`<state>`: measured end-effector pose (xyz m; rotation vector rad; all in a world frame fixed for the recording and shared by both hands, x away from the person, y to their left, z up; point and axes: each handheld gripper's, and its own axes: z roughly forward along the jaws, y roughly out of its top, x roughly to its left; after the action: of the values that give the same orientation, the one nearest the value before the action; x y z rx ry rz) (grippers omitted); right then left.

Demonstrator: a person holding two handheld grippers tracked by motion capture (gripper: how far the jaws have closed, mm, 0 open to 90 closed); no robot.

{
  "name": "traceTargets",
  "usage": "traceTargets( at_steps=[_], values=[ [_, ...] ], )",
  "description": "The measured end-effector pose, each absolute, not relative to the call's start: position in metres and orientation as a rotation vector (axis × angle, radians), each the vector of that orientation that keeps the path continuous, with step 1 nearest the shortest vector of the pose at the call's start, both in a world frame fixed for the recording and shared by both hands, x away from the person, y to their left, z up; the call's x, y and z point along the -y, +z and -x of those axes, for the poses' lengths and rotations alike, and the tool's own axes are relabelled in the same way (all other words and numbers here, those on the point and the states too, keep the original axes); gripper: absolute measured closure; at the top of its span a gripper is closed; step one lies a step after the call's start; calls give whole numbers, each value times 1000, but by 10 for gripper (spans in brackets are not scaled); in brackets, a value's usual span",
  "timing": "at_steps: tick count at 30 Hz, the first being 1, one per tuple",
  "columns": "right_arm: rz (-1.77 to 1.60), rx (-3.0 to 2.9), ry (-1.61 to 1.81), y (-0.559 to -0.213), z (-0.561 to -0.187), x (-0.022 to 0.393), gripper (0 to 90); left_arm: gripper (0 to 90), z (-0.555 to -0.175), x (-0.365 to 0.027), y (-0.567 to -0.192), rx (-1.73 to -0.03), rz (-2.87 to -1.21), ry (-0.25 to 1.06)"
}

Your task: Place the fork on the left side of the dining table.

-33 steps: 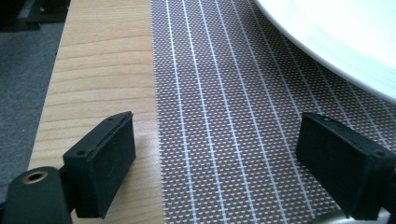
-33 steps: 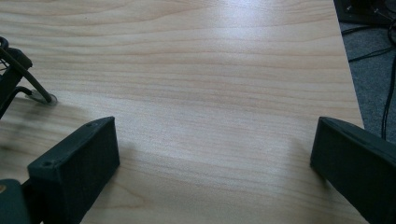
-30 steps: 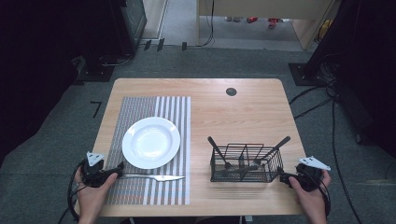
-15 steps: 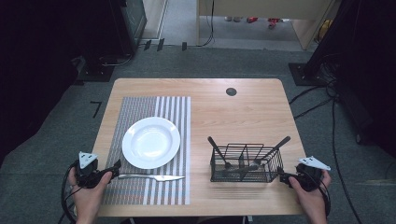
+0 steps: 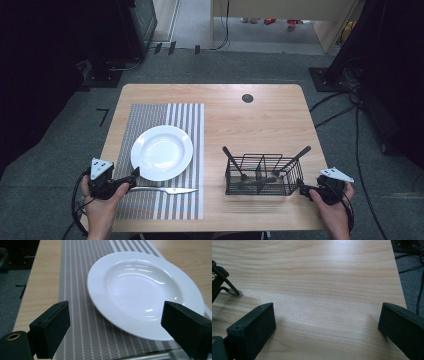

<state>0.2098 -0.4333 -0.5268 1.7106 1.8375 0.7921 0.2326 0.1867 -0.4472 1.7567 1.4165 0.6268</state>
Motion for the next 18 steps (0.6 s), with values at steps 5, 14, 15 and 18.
traceTargets(
  at_steps=[5, 14, 15, 18],
  values=[
    [-1711, -1838, 792, -527, -210, 433, 8, 91, -235, -171, -439, -1373, -1767, 604],
    [-1710, -1838, 792, -527, -210, 433, 8, 91, -240, -143, -426, -1295, -1785, 564],
    [-1711, -1838, 792, -527, -210, 433, 8, 91, -240, -140, -424, -1288, -1783, 559],
    [-1711, -1838, 792, -527, -210, 433, 8, 91, -241, -132, -420, -1264, -1785, 546]
  ],
)
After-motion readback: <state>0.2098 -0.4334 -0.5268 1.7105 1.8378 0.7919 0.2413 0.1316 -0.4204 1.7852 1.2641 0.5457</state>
